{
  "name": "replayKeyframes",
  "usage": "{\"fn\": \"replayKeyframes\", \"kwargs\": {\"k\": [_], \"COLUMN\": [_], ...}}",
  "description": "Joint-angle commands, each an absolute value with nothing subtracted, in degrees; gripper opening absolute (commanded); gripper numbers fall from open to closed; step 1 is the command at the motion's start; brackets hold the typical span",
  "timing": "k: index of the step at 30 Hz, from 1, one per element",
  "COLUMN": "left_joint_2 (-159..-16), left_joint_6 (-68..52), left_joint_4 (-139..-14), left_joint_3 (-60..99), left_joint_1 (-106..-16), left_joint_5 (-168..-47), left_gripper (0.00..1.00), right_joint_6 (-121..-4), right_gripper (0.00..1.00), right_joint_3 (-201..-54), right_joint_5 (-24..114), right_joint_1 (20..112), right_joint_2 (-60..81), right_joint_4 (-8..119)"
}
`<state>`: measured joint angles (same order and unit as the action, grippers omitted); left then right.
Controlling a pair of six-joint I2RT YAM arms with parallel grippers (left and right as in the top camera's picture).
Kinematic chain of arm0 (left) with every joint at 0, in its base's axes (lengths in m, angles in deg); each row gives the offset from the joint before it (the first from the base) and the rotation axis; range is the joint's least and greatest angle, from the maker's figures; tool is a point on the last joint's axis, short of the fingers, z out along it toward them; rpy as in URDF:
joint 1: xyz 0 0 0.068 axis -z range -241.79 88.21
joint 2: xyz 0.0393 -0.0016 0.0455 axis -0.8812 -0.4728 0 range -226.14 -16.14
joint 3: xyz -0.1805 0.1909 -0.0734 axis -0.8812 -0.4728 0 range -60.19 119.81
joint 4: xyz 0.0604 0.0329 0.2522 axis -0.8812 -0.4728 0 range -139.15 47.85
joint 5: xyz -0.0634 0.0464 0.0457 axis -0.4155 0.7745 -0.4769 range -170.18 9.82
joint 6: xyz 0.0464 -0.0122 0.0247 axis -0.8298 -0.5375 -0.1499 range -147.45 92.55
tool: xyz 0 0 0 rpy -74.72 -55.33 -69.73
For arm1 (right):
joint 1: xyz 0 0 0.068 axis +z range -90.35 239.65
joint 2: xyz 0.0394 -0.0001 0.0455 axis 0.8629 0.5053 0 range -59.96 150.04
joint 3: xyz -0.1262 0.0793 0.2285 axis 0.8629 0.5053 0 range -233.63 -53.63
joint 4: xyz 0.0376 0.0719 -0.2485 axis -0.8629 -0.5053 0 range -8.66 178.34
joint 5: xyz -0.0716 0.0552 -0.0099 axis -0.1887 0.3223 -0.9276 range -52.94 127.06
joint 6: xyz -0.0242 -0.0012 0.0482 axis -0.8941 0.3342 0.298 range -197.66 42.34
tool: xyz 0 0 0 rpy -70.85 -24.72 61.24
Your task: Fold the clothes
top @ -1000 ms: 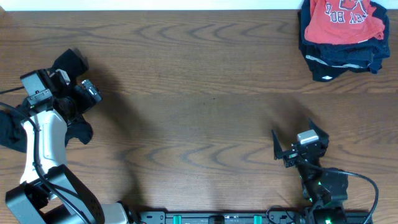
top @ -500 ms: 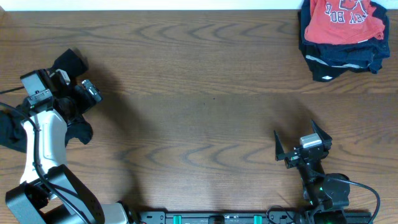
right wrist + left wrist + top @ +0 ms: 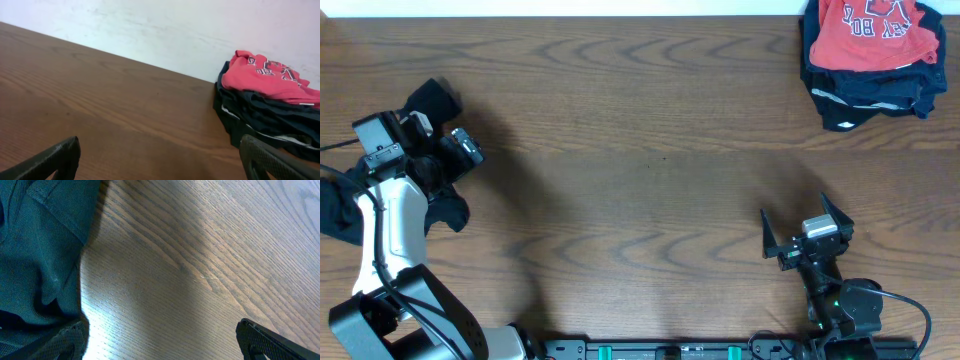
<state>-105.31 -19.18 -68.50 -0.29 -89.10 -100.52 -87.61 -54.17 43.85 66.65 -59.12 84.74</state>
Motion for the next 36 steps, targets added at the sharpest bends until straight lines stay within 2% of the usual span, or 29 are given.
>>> {"fn": "replayKeyframes", "kwargs": {"k": [1,18,25,29,36], "left_joint_2": [-106.07,-105.39,-100.74,-94.22,-78.99], "left_joint_6": [-19.68,-19.66,-21.96,-26.07,-26.35], "left_joint_4": [-68.45,-67.8,-57.98,-47.1,-30.47], "left_joint_3": [-0.03,-0.08,-3.75,-11.09,-27.75], "left_joint_1": [-89.03,-88.55,-82.43,-77.18,-69.47], "left_joint_5": [-99.99,-100.52,-101.57,-101.54,-101.5], "left_gripper": [0.98,0.98,0.98,0.98,0.98], "right_joint_6": [-87.57,-87.57,-87.57,-87.57,-87.57], "right_gripper": [0.99,0.99,0.99,0.99,0.99], "right_joint_3": [-53.95,-53.95,-53.95,-53.95,-53.95], "right_joint_5": [43.28,43.28,43.3,43.3,43.28], "right_joint_1": [67.2,67.2,67.2,67.2,67.2], "right_joint_2": [-59.62,-59.58,-59.58,-59.58,-59.58], "right_joint_4": [84.66,84.66,84.66,84.68,84.66]}}
